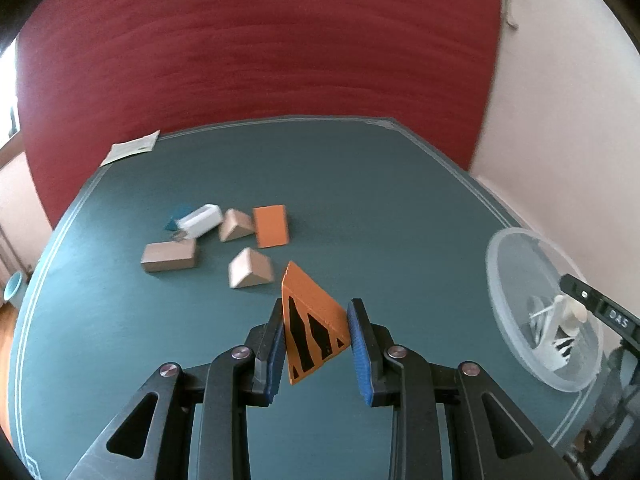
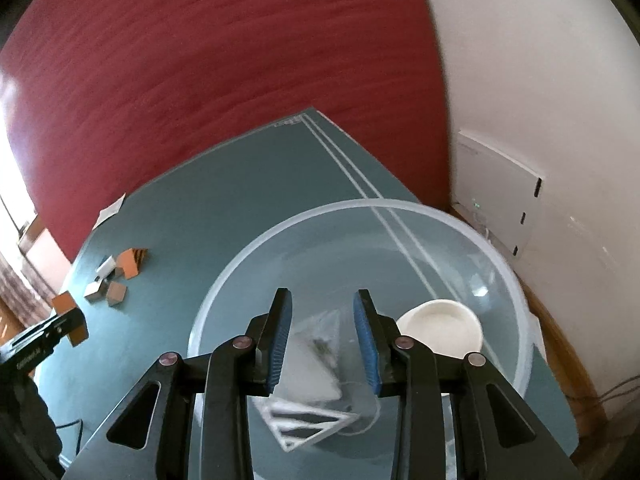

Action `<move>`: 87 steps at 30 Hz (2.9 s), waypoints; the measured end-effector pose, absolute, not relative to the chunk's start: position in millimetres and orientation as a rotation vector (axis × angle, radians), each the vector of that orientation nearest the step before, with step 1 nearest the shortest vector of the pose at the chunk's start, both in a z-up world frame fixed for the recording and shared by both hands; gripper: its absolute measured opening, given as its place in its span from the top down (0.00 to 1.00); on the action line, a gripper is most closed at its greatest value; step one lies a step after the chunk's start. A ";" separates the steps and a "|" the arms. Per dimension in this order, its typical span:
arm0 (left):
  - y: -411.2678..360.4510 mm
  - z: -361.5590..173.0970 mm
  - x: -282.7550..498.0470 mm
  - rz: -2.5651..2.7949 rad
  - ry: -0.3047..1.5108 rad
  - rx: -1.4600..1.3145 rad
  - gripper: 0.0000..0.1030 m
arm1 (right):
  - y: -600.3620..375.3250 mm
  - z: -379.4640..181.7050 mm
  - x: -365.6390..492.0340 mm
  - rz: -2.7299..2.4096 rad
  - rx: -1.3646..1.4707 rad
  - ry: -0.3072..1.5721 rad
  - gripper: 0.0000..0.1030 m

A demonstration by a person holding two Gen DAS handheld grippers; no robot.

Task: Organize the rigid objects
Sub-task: 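Open the right gripper over the bin to drop the slab while the left gripper drops the orange triangle in, then withdraw both open grippers from the bin back toward the remaining blocks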

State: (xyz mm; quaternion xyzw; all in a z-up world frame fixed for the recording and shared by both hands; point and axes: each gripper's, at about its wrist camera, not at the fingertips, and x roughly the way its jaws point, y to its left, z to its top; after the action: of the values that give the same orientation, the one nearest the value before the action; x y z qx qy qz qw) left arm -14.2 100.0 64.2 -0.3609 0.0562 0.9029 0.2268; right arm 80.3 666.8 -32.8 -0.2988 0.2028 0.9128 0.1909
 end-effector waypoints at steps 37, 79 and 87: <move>233.1 53.0 20.8 2.098 0.220 -0.918 0.28 | 685.3 -34.8 83.8 2.544 -0.821 0.614 0.65; 208.6 21.1 -23.0 2.432 0.190 -1.014 0.07 | 646.8 -28.1 85.8 2.581 -0.770 0.441 0.52; 215.7 13.6 -30.3 2.481 0.184 -1.037 0.02 | 637.9 -25.8 84.7 2.607 -0.761 0.418 0.44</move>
State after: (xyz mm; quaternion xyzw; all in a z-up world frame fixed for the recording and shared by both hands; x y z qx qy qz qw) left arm -30.3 215.7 13.6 -0.3754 0.0668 0.8976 0.2212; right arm 84.7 637.9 -25.8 -0.2717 0.1493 0.9304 0.1954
